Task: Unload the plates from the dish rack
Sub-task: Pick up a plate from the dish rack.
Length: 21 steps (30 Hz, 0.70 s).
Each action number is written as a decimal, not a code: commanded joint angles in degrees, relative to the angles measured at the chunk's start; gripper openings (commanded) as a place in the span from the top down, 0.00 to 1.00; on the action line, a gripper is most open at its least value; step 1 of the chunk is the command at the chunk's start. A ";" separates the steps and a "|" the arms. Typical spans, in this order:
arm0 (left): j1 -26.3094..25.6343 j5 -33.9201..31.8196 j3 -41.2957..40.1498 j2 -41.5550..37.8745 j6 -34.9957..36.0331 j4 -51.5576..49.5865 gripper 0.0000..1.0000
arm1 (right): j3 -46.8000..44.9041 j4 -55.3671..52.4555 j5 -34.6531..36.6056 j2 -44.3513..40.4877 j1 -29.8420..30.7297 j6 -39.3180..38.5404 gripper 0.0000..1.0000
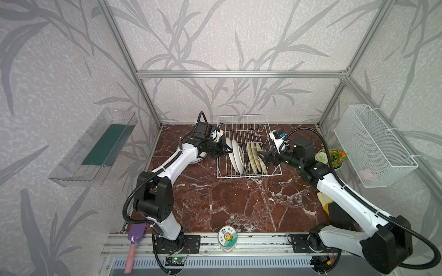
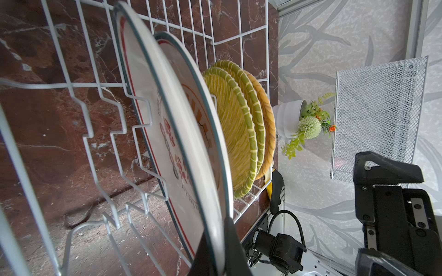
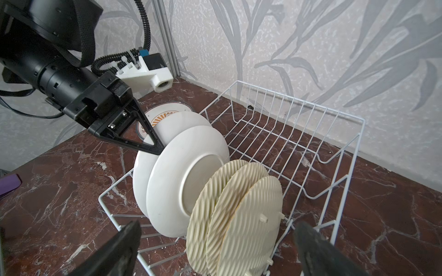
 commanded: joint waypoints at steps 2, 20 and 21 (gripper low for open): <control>0.50 -2.75 1.37 -3.42 0.74 -3.83 1.00 | 0.10 0.47 -0.01 -1.39 0.39 0.78 0.01; 1.17 -0.84 -3.44 -4.89 -2.35 3.64 1.00 | -0.36 1.23 0.33 -1.47 0.67 0.80 0.01; 1.25 -0.46 -3.81 -4.55 -2.52 4.54 1.00 | -0.26 1.16 0.42 -1.54 0.67 0.66 0.01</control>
